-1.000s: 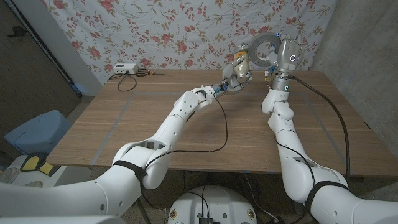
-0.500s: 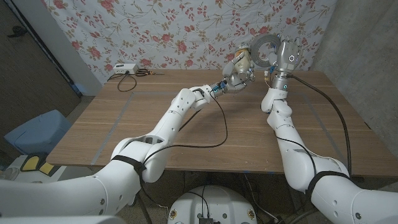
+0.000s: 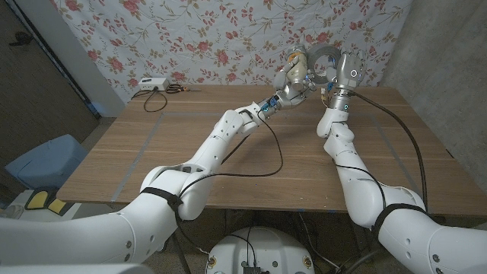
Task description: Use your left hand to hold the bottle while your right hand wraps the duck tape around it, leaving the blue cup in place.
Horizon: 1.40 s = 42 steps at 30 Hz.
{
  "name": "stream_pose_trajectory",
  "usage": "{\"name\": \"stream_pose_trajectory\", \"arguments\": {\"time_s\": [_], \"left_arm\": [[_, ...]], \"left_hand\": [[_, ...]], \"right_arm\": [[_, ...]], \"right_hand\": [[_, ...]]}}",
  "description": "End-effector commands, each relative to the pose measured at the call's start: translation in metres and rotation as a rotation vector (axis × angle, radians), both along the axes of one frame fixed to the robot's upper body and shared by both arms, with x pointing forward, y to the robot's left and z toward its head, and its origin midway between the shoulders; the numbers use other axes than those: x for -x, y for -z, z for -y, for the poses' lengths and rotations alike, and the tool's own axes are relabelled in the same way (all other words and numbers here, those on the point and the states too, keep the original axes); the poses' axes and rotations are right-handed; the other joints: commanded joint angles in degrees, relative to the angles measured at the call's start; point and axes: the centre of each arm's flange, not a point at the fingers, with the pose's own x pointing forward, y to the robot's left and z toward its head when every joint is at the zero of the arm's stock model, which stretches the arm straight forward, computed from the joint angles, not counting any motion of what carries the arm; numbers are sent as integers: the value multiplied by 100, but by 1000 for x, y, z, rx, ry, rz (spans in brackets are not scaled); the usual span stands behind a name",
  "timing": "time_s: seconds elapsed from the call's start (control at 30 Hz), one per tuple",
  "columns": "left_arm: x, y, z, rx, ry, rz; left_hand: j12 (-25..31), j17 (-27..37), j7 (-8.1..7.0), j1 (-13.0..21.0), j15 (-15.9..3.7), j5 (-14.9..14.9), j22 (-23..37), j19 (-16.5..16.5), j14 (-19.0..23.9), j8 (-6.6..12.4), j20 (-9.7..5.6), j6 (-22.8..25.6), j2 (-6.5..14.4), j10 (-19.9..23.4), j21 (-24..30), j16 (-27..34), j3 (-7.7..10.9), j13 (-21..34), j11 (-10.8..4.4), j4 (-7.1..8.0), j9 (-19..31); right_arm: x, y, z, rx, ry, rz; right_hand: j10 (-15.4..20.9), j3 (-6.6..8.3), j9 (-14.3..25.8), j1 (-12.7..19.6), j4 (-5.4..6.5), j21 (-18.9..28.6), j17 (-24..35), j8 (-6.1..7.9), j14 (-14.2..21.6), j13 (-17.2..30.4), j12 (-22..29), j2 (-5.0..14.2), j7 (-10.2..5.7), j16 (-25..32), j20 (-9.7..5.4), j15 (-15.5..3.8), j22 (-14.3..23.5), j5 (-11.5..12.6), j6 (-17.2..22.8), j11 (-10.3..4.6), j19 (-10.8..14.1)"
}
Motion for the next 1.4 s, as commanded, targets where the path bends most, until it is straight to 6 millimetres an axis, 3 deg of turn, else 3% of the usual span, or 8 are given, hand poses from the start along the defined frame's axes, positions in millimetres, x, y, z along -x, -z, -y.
{"name": "stream_pose_trajectory", "arguments": {"time_s": [0.03, 0.43, 0.63, 0.73, 0.83, 1.03, 1.13, 1.4], "left_arm": [[-4, -9, 3, 127, -18, 90], [-13, -4, 0, 1, -80, 106], [-10, -1, -4, -96, -121, 129], [-8, -1, -8, -147, -160, 157], [-7, -2, -9, -167, -152, 198], [-5, -5, -7, -185, -108, 287], [-5, -7, -8, -197, -99, 328], [-4, -9, -16, -257, -109, 409]], "left_hand": [[856, 196, -959, -1119, -986, -37, 49, -197, 939, 1578, 34, 1179, 1187, 1858, 51, -26, 1743, 160, -1838, 1802, -50], [964, 768, -1271, -1283, -1089, -105, 39, -819, 349, 1444, -41, 859, 1135, 1313, -7, -13, 1416, 707, -1922, 1927, -238], [1002, 736, -1179, -1354, -1046, -129, 17, -749, 346, 1266, -56, 844, 805, 1202, 39, -21, 1085, 815, -1945, 1663, -624], [308, 430, -1138, -1597, -1092, -114, -16, -862, 187, 815, 13, 605, 132, 964, -69, -163, 340, -143, -1933, 1283, -1268], [-243, 6, -638, -1981, -822, -79, -29, -1228, -358, -17, 297, -286, -185, 266, -342, -647, -183, -844, -1725, 1256, -1872], [-1489, -766, -411, -2790, -151, 25, -15, -2465, -2541, -2094, 996, -1997, -576, -1673, -1190, -2075, -571, -2237, -1055, 1338, -3138], [-2100, -1006, -378, -3016, 95, 62, -14, -3071, -3517, -2686, 1237, -2466, -690, -2569, -1639, -2529, -720, -2650, -801, 1317, -3504], [-3444, -1401, -302, -3304, 698, 198, 5, -4544, -5453, -3155, 1343, -4080, -734, -4175, -2846, -3411, -1229, -3325, -369, 1208, -4332]], "right_arm": [[-6, 18, -5, -70, -49, -26], [1, 16, -5, -136, -115, 22], [5, 15, 0, -158, -117, 40], [7, 15, 3, -168, -113, 50], [10, 14, 6, -185, -114, 63], [14, 15, 10, -201, -110, 76], [15, 15, 12, -209, -109, 80], [14, 4, 29, -239, -100, 96]], "right_hand": [[719, -8, 59, 872, -42, 55, 59, 80, 660, -31, 17, 768, -773, 19, -254, -1008, 18, -15, 919, -499, 58], [855, 13, 62, 804, -37, 34, 128, 117, 737, -56, 35, 715, -737, 19, -153, -1005, 11, -85, 985, -488, 95], [869, 30, 47, 793, -39, 28, 124, 110, 758, -70, 25, 714, -736, 0, -143, -1007, 11, -95, 986, -473, 114], [856, 36, 42, 787, -38, 27, 120, 110, 757, -66, 20, 715, -744, -12, -141, -1005, 11, -97, 991, -470, 121], [850, 45, 35, 786, -42, 26, 117, 106, 767, -62, 16, 713, -738, -22, -138, -1009, 12, -100, 989, -469, 133], [851, 64, 20, 779, -45, 21, 114, 99, 776, -62, 8, 714, -733, -46, -134, -1005, 12, -105, 986, -459, 156], [846, 68, 16, 778, -46, 19, 119, 98, 788, -49, 11, 713, -734, -45, -133, -1007, 11, -106, 990, -468, 162], [851, 91, 0, 770, -49, 9, 132, 88, 804, -59, -4, 711, -727, -61, -129, -1005, 10, -108, 982, -456, 186]]}}
